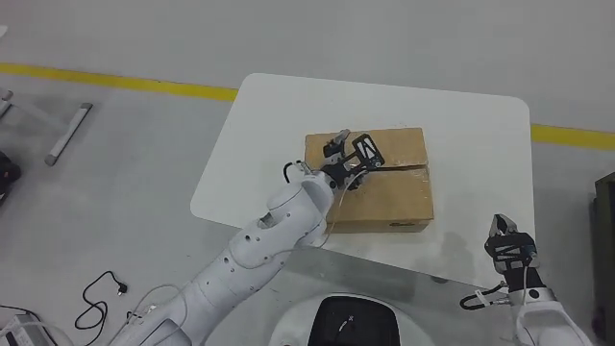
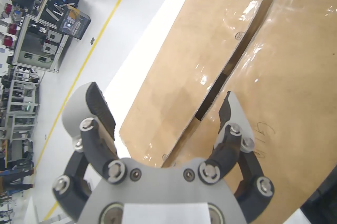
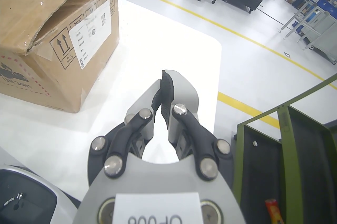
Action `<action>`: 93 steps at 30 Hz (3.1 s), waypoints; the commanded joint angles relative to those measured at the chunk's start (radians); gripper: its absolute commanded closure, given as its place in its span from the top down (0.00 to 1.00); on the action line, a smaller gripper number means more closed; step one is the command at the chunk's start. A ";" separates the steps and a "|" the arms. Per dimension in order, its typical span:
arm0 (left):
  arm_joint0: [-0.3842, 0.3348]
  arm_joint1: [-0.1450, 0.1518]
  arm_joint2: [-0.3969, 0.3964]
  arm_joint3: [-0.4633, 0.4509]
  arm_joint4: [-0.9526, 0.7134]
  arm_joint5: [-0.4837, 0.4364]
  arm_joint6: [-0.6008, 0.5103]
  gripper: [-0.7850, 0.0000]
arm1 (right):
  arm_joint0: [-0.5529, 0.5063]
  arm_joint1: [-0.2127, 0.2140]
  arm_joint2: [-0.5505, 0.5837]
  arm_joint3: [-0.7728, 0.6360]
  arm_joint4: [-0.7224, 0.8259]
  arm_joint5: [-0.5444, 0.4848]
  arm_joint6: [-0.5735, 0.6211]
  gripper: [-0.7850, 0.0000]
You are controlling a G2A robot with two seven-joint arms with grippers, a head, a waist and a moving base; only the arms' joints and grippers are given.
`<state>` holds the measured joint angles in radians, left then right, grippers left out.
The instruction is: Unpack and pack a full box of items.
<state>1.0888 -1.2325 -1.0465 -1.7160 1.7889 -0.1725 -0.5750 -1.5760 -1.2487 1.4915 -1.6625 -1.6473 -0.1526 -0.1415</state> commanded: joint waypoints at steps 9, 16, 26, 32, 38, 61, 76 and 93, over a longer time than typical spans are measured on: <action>-0.024 -0.007 0.006 0.058 0.067 -0.017 0.033 1.00 | -0.008 0.001 0.002 -0.008 0.003 0.015 0.007 0.00; -0.013 -0.009 0.002 0.061 0.130 0.020 0.127 0.40 | -0.011 0.001 -0.001 -0.016 0.005 0.025 0.009 0.00; -0.005 -0.008 -0.005 0.071 0.225 0.002 0.208 0.00 | -0.011 0.000 -0.009 -0.018 0.010 0.034 0.015 0.00; -0.002 -0.005 -0.009 0.084 0.307 0.001 0.256 0.00 | -0.011 0.000 -0.011 -0.018 0.013 0.040 0.016 0.00; -0.007 -0.010 -0.015 0.103 0.304 0.001 0.275 0.00 | -0.011 0.000 -0.012 -0.019 0.015 0.043 0.020 0.00; 0.090 -0.007 -0.068 -0.156 0.099 -0.256 0.247 0.00 | -0.157 0.013 0.135 -0.251 0.130 0.007 -0.007 0.00; 0.106 -0.009 -0.078 -0.178 0.085 -0.221 0.269 0.00 | -0.117 0.009 0.096 -0.199 0.114 0.032 0.019 0.00; 0.035 -0.023 -0.046 -0.098 0.098 -0.173 0.350 0.00 | 0.050 -0.010 -0.037 0.139 0.097 0.077 0.052 0.00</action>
<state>1.1289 -1.2544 -1.0949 -1.8200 1.8859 -0.3465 -0.2275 -1.5326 -1.2576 1.4649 -1.5373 -1.5447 -0.0713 -0.0810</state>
